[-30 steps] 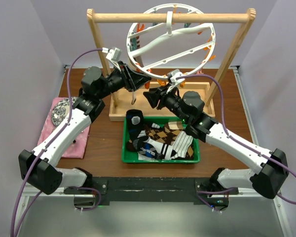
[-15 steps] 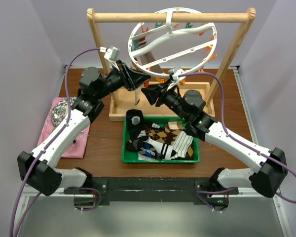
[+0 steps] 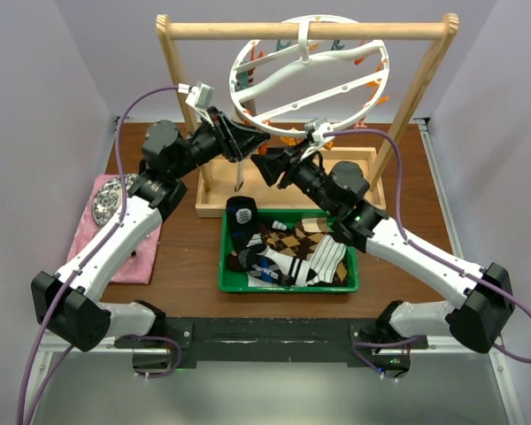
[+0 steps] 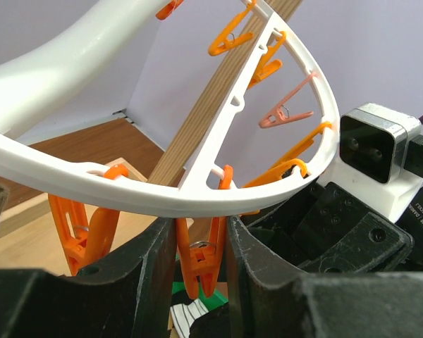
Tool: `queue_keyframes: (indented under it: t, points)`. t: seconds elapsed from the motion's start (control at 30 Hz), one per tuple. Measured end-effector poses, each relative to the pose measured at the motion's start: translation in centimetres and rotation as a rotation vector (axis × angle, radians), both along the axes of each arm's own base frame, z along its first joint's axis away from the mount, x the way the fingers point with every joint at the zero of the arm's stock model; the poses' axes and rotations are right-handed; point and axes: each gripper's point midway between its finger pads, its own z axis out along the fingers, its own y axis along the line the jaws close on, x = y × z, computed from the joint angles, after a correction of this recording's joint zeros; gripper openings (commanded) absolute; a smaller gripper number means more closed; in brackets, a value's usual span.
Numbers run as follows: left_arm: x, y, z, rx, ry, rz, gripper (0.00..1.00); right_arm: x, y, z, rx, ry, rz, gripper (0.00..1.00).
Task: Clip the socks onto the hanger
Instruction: Open the clamp at the hanger.
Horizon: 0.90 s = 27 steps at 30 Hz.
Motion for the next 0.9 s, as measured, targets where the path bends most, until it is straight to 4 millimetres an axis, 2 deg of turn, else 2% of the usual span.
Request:
queue_keyframes:
  t: [0.23,0.27,0.6,0.77,0.9]
  points:
    - [-0.41,-0.28,0.3,-0.008,-0.009,-0.016,0.0,0.68,-0.73,0.71,0.052,-0.015,-0.056,0.4]
    - [-0.45,-0.31,0.28,-0.008,-0.01,-0.017,0.0,0.7,-0.79,0.64,0.062,-0.017,-0.064,0.35]
    - [-0.41,-0.3,-0.52,-0.002,0.007,-0.016,0.0,0.18,-0.64,0.84,0.108,-0.047,-0.106,0.12]
    - [-0.49,-0.26,-0.46,-0.003,0.006,-0.016,0.0,0.13,-0.62,0.9,0.1,-0.058,-0.115,0.07]
    - [-0.55,-0.26,-0.39,-0.008,0.011,-0.017,0.0,0.1,-0.55,0.89,0.09,-0.069,-0.121,0.0]
